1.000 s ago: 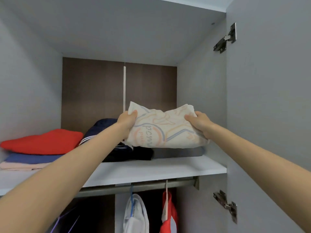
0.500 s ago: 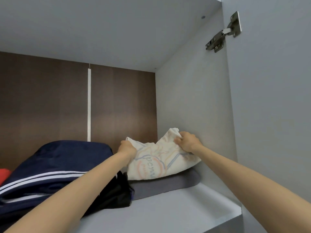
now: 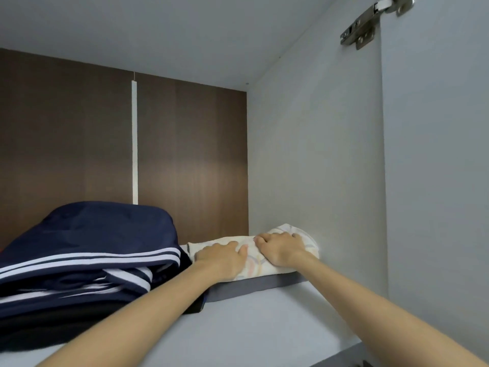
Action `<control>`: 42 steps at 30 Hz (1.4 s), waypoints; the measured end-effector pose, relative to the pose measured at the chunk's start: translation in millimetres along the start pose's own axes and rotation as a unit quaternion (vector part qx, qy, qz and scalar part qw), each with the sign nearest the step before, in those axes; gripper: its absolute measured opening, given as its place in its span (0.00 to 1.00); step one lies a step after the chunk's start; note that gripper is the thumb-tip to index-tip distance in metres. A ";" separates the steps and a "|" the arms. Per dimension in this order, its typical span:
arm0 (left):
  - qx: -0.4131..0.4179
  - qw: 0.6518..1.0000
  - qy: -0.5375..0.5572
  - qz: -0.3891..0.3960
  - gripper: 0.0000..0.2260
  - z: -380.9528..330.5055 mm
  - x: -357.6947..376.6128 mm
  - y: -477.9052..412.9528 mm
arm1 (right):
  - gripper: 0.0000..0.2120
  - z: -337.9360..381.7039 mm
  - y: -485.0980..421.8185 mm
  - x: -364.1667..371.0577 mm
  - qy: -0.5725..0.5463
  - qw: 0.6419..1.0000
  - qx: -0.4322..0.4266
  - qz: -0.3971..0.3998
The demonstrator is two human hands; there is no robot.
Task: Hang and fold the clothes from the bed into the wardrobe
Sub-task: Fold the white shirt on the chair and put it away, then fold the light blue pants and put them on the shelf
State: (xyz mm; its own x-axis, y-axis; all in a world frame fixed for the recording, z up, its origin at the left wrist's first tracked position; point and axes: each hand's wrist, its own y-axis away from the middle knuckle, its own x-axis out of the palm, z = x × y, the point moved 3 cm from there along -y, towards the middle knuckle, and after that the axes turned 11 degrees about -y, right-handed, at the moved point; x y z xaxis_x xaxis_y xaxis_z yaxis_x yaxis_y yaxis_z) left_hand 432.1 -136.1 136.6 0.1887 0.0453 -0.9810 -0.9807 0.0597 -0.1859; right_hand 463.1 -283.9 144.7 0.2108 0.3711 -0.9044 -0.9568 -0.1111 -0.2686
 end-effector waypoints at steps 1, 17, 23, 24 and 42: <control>0.001 1.000 0.009 -0.007 0.25 1.3 -1.9 2.6 | 0.23 0.4 2.2 -0.6 -0.008 1.000 0.000 -0.006; 0.071 0.953 0.119 -0.270 0.21 -6.5 -77.0 172.0 | 0.14 18.4 164.8 -81.0 -0.296 0.928 -0.144 -0.176; 0.090 0.918 0.252 -0.294 0.18 -11.1 -69.2 265.3 | 0.11 21.9 259.1 -78.3 -0.341 0.913 -0.169 -0.144; 0.091 0.913 0.270 -0.293 0.18 -12.9 -65.9 281.0 | 0.11 20.6 275.0 -75.6 -0.346 0.913 -0.163 -0.139; 0.161 0.903 0.394 -0.056 0.14 -122.7 80.5 579.8 | 0.08 -72.7 670.8 0.1 -0.368 0.919 0.090 -0.109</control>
State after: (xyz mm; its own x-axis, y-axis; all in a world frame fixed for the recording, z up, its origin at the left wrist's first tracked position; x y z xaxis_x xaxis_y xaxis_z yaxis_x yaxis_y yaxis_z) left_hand -127.5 -220.2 -57.1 0.0669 -0.6958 -0.7151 -0.8683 0.3125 -0.3853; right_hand -164.2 -425.4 -59.7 0.2728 0.8970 -0.3479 -0.9392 0.1698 -0.2985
